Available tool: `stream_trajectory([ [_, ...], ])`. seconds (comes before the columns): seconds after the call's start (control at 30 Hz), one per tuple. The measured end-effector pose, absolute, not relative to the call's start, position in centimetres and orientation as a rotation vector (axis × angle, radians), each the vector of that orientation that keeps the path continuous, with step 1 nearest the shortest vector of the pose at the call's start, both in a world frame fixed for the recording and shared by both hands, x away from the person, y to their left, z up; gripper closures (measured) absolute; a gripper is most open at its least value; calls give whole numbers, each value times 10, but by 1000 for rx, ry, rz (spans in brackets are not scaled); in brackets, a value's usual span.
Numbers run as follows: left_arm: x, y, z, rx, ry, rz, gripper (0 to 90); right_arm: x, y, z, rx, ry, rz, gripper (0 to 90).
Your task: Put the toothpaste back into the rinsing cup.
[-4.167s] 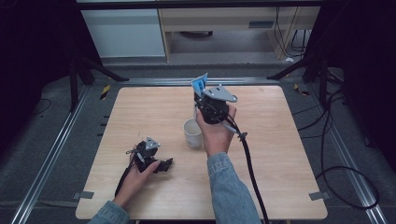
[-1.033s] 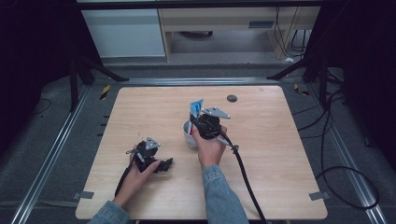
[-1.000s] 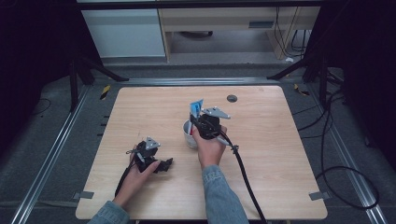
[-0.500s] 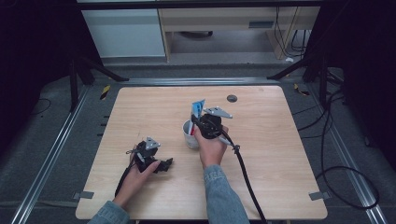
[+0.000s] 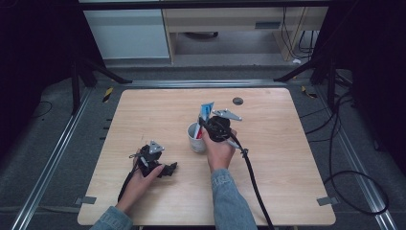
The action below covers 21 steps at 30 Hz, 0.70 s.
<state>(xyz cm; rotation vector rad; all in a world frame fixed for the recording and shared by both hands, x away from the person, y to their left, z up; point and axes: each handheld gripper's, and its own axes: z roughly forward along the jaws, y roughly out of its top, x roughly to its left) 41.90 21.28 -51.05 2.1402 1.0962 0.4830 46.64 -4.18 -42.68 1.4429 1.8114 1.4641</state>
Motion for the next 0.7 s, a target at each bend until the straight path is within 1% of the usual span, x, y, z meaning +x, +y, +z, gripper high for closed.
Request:
stream_trajectory([
  [0.27, 419, 213, -511, 2141, 1096, 483, 0, 465, -41, -425, 1411, 1828, 1410, 666],
  [0.7, 419, 213, -511, 2140, 1096, 483, 0, 463, -39, -423, 1366, 1846, 1351, 637],
])
